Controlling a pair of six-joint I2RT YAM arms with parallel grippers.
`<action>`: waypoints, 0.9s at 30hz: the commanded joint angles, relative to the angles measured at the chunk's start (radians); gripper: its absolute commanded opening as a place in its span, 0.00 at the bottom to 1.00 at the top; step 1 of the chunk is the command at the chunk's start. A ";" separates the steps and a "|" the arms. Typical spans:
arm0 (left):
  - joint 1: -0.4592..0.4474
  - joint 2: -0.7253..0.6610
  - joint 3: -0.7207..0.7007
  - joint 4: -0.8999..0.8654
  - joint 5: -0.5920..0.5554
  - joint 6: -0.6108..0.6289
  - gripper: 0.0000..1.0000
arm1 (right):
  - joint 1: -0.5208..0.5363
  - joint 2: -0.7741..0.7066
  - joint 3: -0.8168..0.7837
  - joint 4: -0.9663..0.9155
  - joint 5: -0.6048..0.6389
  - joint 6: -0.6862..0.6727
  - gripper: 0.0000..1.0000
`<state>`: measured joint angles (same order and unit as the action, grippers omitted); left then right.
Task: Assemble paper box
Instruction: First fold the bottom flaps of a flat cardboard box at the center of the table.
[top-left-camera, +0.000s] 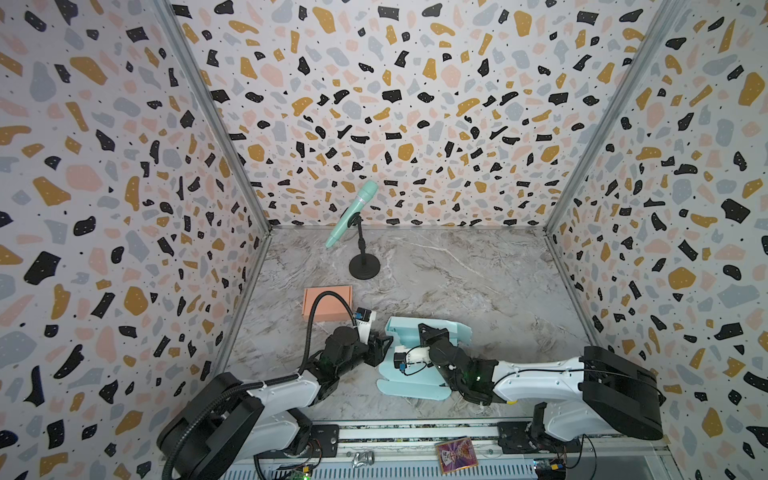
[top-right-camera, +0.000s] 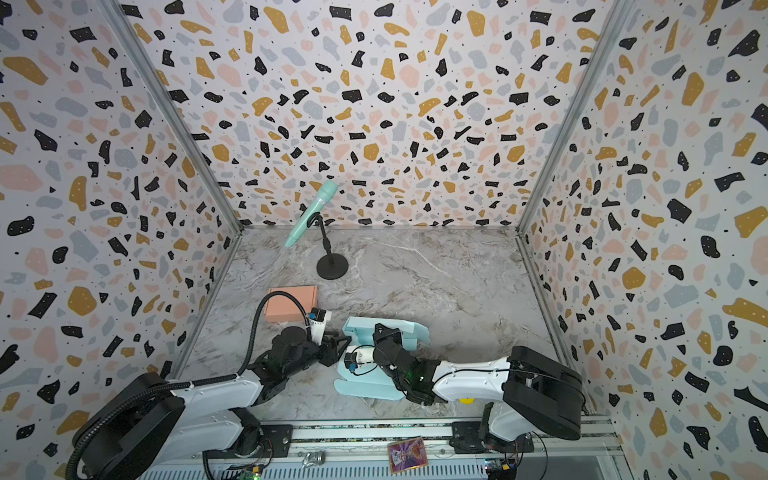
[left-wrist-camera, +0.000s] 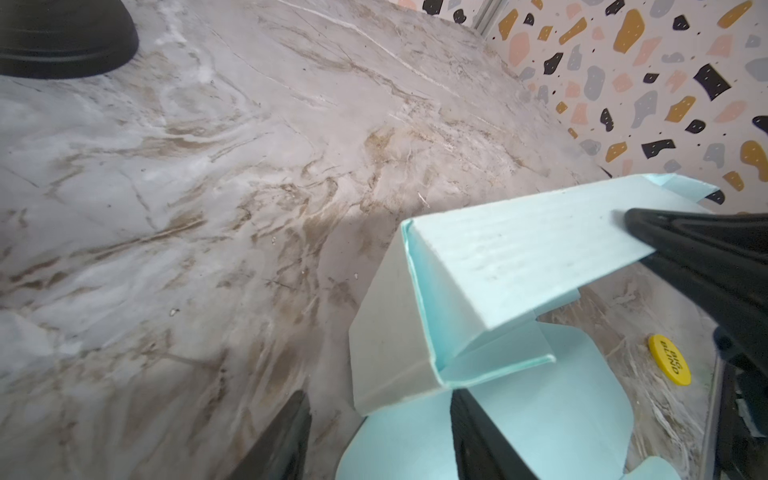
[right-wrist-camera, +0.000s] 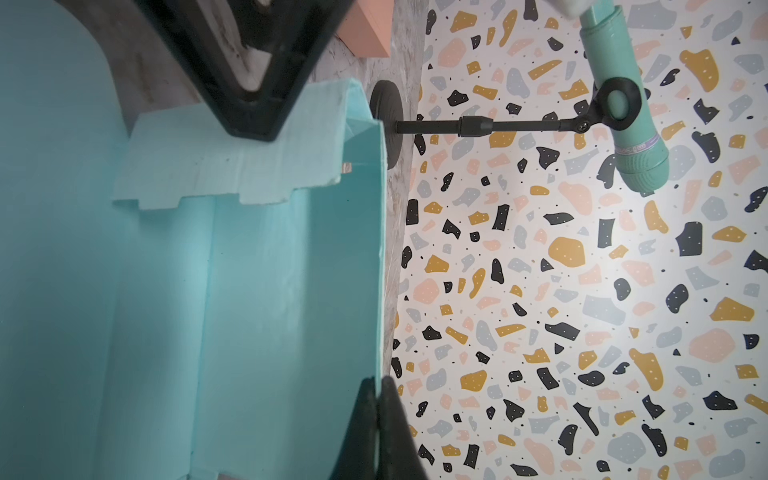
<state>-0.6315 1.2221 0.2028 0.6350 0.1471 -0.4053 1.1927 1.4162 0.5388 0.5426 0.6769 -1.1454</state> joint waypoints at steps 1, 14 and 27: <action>-0.006 0.021 0.036 0.068 -0.034 0.038 0.58 | 0.014 -0.009 -0.005 -0.007 -0.004 0.023 0.00; -0.011 0.064 0.037 0.179 -0.041 0.061 0.59 | 0.042 0.019 0.003 -0.032 0.001 0.058 0.00; -0.075 0.081 0.020 0.147 -0.139 0.069 0.45 | 0.045 0.033 0.009 -0.025 0.013 0.061 0.00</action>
<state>-0.6888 1.2957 0.2268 0.7460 0.0689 -0.3538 1.2293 1.4403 0.5385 0.5400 0.6930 -1.0962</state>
